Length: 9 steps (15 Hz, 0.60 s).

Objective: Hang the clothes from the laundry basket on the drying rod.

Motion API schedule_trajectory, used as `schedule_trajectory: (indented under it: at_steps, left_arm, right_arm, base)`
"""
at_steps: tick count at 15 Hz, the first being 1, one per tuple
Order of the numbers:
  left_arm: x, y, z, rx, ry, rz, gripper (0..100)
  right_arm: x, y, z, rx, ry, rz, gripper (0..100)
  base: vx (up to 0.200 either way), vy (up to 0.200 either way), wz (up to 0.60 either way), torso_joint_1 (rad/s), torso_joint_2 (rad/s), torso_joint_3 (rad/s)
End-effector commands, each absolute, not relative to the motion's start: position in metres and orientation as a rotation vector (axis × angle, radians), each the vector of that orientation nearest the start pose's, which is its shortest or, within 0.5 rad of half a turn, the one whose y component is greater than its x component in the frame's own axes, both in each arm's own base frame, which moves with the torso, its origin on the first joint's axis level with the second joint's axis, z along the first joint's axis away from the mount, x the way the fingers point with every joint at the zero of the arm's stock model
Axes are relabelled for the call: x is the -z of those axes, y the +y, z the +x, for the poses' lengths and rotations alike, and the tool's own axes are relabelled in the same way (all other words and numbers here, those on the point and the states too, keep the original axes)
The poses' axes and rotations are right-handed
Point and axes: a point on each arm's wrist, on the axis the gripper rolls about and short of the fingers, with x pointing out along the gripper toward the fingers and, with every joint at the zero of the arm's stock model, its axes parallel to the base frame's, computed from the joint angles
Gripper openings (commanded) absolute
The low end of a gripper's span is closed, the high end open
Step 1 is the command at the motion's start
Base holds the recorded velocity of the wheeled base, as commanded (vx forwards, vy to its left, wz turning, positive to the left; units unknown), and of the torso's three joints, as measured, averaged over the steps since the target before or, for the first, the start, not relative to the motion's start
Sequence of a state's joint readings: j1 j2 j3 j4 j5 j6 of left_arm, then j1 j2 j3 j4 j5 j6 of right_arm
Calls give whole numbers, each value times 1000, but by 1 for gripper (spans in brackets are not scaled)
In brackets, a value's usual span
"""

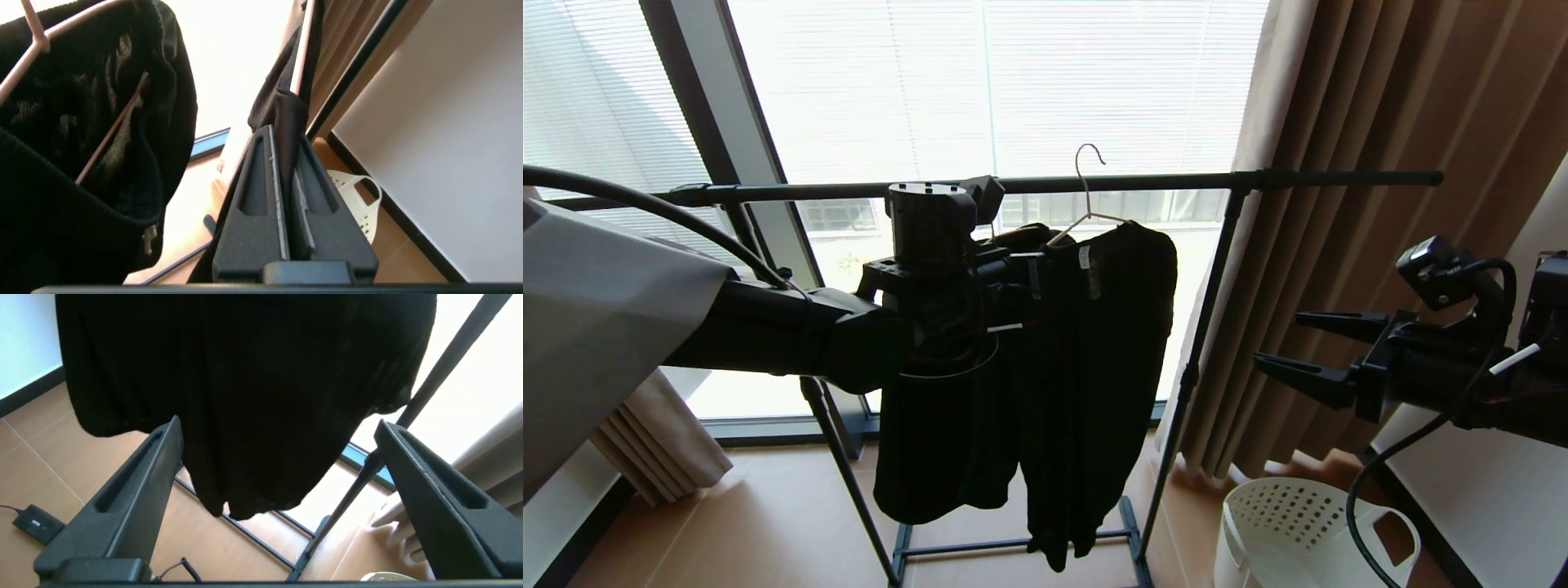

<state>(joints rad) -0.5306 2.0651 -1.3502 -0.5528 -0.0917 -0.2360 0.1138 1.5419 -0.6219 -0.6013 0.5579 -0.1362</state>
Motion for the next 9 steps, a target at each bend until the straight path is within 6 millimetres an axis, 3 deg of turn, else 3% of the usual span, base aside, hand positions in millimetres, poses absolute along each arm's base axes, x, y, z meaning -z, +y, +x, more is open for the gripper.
schedule_trajectory:
  at_steps: [1, 9]
  left_arm:
    - [-187, -218, 367, 600, 226, -194, 0]
    - [-178, -217, 370, 578, 242, -189, 0]
  right_arm:
    - [-174, 40, 248, -686, 275, -59, 100]
    - [-174, 40, 248, -687, 276, -60, 100]
  base:
    - [0, 0, 0, 0, 0, 0]
    - [0, 0, 0, 0, 0, 0]
